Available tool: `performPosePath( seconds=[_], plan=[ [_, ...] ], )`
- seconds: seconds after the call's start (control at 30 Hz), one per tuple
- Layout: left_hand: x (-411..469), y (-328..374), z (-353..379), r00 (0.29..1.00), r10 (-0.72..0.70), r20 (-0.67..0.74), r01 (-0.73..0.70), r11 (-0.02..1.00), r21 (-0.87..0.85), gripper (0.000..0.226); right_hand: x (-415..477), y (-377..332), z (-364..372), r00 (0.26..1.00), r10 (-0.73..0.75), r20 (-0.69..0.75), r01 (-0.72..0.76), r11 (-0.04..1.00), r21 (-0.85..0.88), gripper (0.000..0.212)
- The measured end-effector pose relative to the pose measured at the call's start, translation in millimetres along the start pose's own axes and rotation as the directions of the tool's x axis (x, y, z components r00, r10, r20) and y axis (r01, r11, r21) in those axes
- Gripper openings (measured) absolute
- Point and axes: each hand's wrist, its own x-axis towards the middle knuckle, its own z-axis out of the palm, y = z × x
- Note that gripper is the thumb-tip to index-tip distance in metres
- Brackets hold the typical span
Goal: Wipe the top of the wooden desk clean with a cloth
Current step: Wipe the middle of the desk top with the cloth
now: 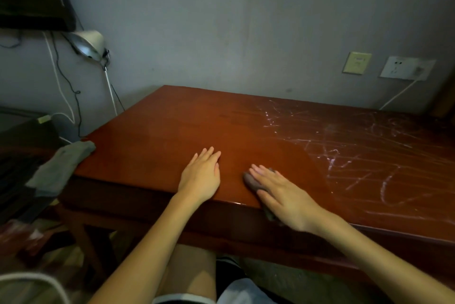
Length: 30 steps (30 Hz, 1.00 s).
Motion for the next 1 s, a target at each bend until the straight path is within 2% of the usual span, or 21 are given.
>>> performPosePath(
  seconds=[0.17,0.33,0.43,0.53,0.67,0.73,0.83,1.0],
  plan=[
    [-2.2,1.5,-0.1,1.000,-0.009,0.004,0.009,1.000,-0.012,0.048,25.9,48.4,-10.6,0.982,0.186,0.025,-0.187,0.981,0.043,0.052],
    [-3.1,1.9,-0.3,1.000,-0.015,-0.008,0.014,1.000,-0.020,0.048,108.8,49.2,-5.5,0.947,0.322,-0.016,-0.322,0.947,-0.015,0.056],
    [-3.4,1.9,-0.3,1.000,-0.018,-0.024,0.018,1.000,-0.019,0.048,142.8,24.5,2.9,0.952,0.307,-0.017,-0.307,0.951,-0.021,0.058],
    [-4.3,2.0,-1.2,0.998,-0.037,-0.044,0.036,0.999,-0.027,0.052,144.1,-4.3,11.3,0.982,0.191,0.012,-0.191,0.982,-0.010,0.056],
    [-3.3,1.7,-1.2,0.998,-0.040,-0.041,0.039,0.999,-0.031,0.052,90.1,-19.8,12.8,1.000,-0.002,0.016,0.001,1.000,0.019,0.054],
    [-2.2,1.1,-0.8,0.999,-0.022,-0.029,0.022,1.000,-0.007,0.050,55.1,-12.3,9.3,0.999,-0.040,0.010,0.039,0.999,0.037,0.054],
    [-2.1,0.9,-0.6,1.000,-0.015,-0.013,0.015,1.000,0.001,0.048,21.1,17.5,-0.7,1.000,-0.001,0.018,0.000,0.998,0.066,0.052],
    [-3.3,2.2,-0.5,1.000,-0.015,0.000,0.015,1.000,0.011,0.049,40.1,72.6,-12.1,0.979,0.204,0.015,-0.204,0.977,0.064,0.052]
  ],
)
